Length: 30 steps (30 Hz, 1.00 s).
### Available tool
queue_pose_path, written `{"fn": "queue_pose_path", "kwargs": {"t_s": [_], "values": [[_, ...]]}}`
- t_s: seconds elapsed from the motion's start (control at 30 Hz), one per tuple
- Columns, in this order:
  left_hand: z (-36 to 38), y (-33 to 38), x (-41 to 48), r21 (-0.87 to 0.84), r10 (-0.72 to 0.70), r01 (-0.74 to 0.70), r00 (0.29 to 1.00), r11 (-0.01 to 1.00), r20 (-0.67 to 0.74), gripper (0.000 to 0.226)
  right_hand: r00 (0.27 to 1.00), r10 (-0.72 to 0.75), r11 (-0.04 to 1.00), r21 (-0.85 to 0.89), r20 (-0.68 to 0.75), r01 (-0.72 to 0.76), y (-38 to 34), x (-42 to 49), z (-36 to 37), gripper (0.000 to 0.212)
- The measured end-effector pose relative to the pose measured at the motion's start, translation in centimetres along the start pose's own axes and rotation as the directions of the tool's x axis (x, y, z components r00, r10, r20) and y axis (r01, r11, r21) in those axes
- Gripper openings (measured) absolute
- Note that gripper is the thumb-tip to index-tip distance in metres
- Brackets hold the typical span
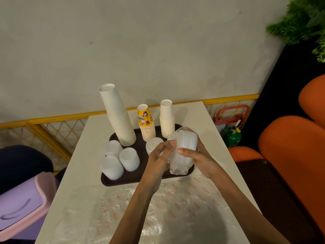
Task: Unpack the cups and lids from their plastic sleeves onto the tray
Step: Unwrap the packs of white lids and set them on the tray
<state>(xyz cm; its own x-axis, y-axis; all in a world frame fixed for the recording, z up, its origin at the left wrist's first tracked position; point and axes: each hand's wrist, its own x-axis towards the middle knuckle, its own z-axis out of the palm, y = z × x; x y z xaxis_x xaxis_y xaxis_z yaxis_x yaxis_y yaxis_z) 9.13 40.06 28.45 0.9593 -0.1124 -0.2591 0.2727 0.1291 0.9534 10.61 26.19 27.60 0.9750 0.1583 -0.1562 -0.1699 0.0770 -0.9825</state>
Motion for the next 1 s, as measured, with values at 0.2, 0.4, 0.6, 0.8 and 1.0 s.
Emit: {"fn": "queue_pose_path", "kwargs": {"t_s": [0.2,0.4,0.6,0.8,1.0], "values": [[-0.5,0.4,0.4,-0.075,-0.008,0.01,1.0,0.997,0.026,0.026,0.999,-0.006,0.999,-0.037,0.052,0.008,0.0,-0.3,-0.1,0.086],[-0.4,0.1,0.0,-0.087,-0.023,0.029,0.997,0.996,0.08,0.045,0.993,0.012,0.993,-0.121,0.119,0.003,0.2,-0.4,-0.5,0.077],[-0.3,0.2,-0.1,-0.126,-0.032,0.047,0.992,0.991,0.12,0.052,0.995,-0.041,0.983,-0.175,0.093,0.057,-0.1,-0.8,0.3,0.091],[-0.3,0.2,-0.4,0.007,0.04,-0.041,0.992,0.999,0.117,0.049,0.996,-0.065,0.969,-0.235,0.069,0.079,-0.1,-0.7,0.3,0.094],[-0.5,0.1,-0.4,-0.061,0.121,-0.112,0.98,0.992,0.156,0.033,0.998,-0.013,0.992,-0.122,0.069,0.022,0.0,-0.4,-0.9,0.103]]}}
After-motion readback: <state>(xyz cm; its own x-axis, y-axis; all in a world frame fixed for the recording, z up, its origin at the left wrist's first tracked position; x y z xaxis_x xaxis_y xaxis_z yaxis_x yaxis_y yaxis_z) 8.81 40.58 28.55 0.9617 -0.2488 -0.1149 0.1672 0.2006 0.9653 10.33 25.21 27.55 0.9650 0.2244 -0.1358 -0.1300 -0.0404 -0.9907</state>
